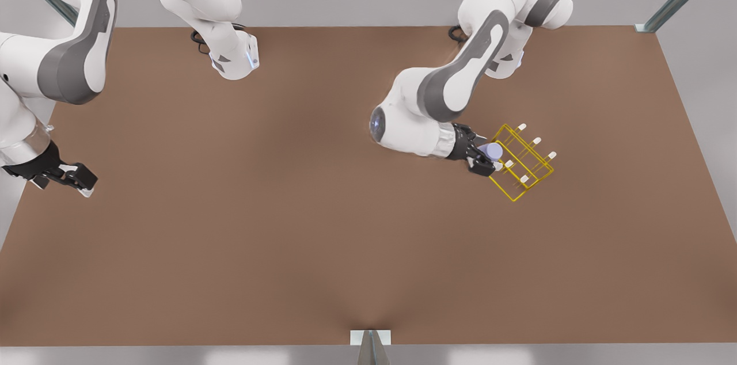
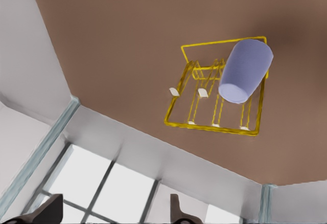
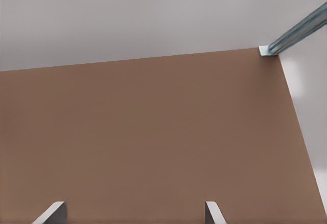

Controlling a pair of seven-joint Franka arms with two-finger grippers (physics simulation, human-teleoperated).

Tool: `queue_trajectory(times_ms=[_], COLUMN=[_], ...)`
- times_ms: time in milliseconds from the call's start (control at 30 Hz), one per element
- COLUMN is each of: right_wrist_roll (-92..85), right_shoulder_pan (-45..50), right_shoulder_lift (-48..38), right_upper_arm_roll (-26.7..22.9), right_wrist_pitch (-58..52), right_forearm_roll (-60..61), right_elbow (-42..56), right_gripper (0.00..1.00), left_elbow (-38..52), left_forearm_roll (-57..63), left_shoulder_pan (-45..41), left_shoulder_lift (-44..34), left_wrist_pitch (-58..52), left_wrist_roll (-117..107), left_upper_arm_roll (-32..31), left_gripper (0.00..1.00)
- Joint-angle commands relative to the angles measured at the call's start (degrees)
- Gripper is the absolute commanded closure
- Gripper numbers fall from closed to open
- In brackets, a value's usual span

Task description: Place the cup on the cup holder

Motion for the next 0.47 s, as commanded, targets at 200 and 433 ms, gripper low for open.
queue_trajectory(times_ms=[200, 433], right_wrist_roll=[0.0, -0.7], right_shoulder_pan=[0.4, 0.9], right_shoulder_lift=[-0.1, -0.2], right_upper_arm_roll=[0.1, 3.6], right_wrist_pitch=[0.0, -2.2], right_forearm_roll=[0.1, 0.5], right_elbow=[-0.1, -0.3], right_gripper=[0.00, 0.00], left_elbow=[-7.6, -10.1], left_forearm_roll=[-43.1, -41.6], left_shoulder_pan=[23.1, 23.1], left_shoulder_lift=[-23.9, -25.4], left_wrist_pitch=[8.7, 10.4], left_wrist_roll=[-43.9, -43.8], left_upper_arm_roll=[2.0, 1.8], left_gripper=[0.00, 0.00])
